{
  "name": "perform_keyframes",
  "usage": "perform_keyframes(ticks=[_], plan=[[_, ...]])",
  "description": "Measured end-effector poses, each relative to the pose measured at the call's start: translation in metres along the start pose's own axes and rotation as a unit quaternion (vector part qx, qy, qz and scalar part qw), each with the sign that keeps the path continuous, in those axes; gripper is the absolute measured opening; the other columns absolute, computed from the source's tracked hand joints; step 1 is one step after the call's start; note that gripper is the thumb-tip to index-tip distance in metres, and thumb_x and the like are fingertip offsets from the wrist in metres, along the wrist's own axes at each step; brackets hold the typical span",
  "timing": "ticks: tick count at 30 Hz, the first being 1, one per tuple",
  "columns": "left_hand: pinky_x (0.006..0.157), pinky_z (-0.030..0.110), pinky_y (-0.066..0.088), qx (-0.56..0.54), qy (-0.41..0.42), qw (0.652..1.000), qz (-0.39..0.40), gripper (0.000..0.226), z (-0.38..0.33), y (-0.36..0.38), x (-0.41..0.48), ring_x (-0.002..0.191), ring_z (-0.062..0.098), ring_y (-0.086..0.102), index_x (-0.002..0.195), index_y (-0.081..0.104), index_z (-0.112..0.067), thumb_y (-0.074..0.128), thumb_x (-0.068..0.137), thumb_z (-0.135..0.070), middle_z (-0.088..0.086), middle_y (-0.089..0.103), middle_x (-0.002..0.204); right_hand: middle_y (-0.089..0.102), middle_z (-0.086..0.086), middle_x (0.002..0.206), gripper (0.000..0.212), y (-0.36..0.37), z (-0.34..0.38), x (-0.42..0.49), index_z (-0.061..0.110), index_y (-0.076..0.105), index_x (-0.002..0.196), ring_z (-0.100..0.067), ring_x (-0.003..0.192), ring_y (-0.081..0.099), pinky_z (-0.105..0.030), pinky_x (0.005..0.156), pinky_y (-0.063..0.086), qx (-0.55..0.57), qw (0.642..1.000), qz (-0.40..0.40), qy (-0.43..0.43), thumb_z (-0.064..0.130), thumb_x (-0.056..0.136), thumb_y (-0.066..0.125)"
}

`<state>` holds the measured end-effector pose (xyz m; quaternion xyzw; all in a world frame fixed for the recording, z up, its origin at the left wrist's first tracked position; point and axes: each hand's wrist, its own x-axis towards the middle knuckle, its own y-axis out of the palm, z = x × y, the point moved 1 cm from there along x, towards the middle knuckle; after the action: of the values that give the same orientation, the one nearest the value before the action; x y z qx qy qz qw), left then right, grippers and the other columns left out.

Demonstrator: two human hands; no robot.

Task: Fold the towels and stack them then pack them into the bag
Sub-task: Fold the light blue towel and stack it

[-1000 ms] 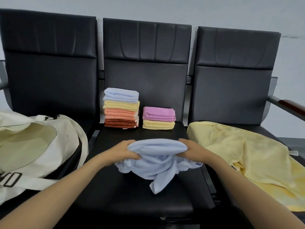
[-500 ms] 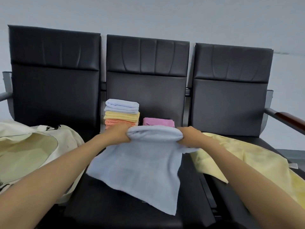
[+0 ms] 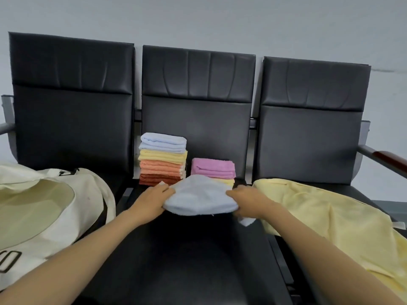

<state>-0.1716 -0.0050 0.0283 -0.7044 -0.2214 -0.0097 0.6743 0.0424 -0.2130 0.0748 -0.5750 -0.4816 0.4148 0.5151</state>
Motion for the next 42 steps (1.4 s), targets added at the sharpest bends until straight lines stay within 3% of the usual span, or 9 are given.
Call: perform_keyframes(ticks=[5,10,18,22,25,30,32,36,42], plan=[[0.061,0.022,0.046,-0.183,-0.139,0.911,0.343,0.022,-0.016,0.025,-0.038,0.074,0.019,0.062,0.083,0.052,-0.027,0.070,0.074,-0.035,-0.007,0.061,0.080,0.062,0.001,0.088,0.027,0.042,0.024,-0.028,0.020,0.055,0.094,-0.018,0.073,0.056,-0.031,0.065,0.047,0.157,0.945,0.282,0.052,0.031,0.072,0.068],[0.097,0.031,0.042,-0.118,-0.165,0.878,0.434,0.076,-0.011,0.019,-0.040,0.112,0.015,0.054,0.116,0.056,-0.020,0.073,0.061,-0.070,-0.004,0.059,0.122,0.065,0.007,0.099,0.045,0.054,0.020,-0.031,0.029,0.061,0.092,-0.017,0.091,0.061,-0.033,0.086,0.049,0.246,0.908,0.329,0.082,0.062,0.064,0.071],[0.067,0.023,0.036,-0.233,-0.272,0.898,0.255,0.041,-0.014,0.034,-0.027,0.074,0.012,0.048,0.068,0.050,-0.020,0.048,0.095,-0.050,-0.004,0.053,0.076,0.064,0.001,0.105,0.012,0.060,0.004,-0.011,0.026,0.058,0.102,-0.012,0.086,0.062,-0.026,0.079,0.050,0.336,0.915,0.142,0.170,0.035,0.094,0.055],[0.080,0.024,0.045,-0.236,-0.247,0.908,0.243,0.008,-0.011,0.042,-0.024,0.096,0.013,0.056,0.090,0.057,-0.024,0.063,0.085,-0.025,-0.004,0.060,0.102,0.061,0.001,0.094,0.006,0.066,0.009,-0.006,0.024,0.059,0.093,-0.010,0.077,0.059,-0.023,0.066,0.052,0.356,0.919,0.090,0.146,0.021,0.088,0.061],[0.083,0.028,0.045,-0.250,-0.249,0.933,0.071,0.023,-0.008,0.027,-0.017,0.103,0.016,0.055,0.100,0.054,-0.024,0.066,0.084,-0.015,-0.002,0.056,0.109,0.058,0.002,0.085,0.012,0.059,0.009,-0.008,0.025,0.059,0.077,-0.009,0.076,0.053,-0.028,0.072,0.048,0.417,0.904,-0.066,0.075,0.015,0.081,0.064],[0.097,0.036,0.039,-0.221,-0.309,0.921,0.087,0.052,-0.010,0.020,-0.021,0.115,0.019,0.044,0.122,0.050,-0.020,0.043,0.091,-0.062,0.000,0.051,0.113,0.053,0.011,0.063,0.033,0.047,0.015,-0.016,0.026,0.061,0.059,-0.004,0.061,0.047,-0.021,0.065,0.042,0.404,0.877,0.250,0.065,0.049,0.082,0.068],[0.094,0.034,0.039,-0.224,-0.296,0.920,0.126,0.052,-0.017,0.022,-0.023,0.110,0.021,0.049,0.119,0.055,-0.019,0.031,0.096,-0.059,0.003,0.057,0.111,0.041,0.011,0.053,0.049,0.050,0.022,-0.012,0.024,0.047,0.049,-0.006,0.054,0.037,-0.021,0.059,0.034,0.372,0.897,0.213,0.106,0.053,0.087,0.060],[0.081,0.020,0.042,-0.358,-0.212,0.908,0.040,0.015,-0.040,0.013,-0.022,0.103,0.010,0.054,0.111,0.053,-0.030,0.053,0.097,-0.028,-0.001,0.059,0.109,0.063,0.009,0.092,0.012,0.057,0.042,0.001,0.021,0.063,0.092,-0.009,0.081,0.055,-0.023,0.075,0.044,0.391,0.917,0.017,0.082,0.032,0.093,0.060],[0.089,0.017,0.047,-0.485,-0.081,0.870,-0.041,0.038,-0.070,-0.006,-0.024,0.105,0.008,0.060,0.105,0.061,-0.038,0.063,0.089,-0.003,-0.010,0.066,0.104,0.062,0.016,0.116,0.039,0.049,0.069,0.010,0.033,0.055,0.121,0.000,0.107,0.056,-0.015,0.091,0.044,0.489,0.872,-0.015,-0.019,0.020,0.087,0.066]])
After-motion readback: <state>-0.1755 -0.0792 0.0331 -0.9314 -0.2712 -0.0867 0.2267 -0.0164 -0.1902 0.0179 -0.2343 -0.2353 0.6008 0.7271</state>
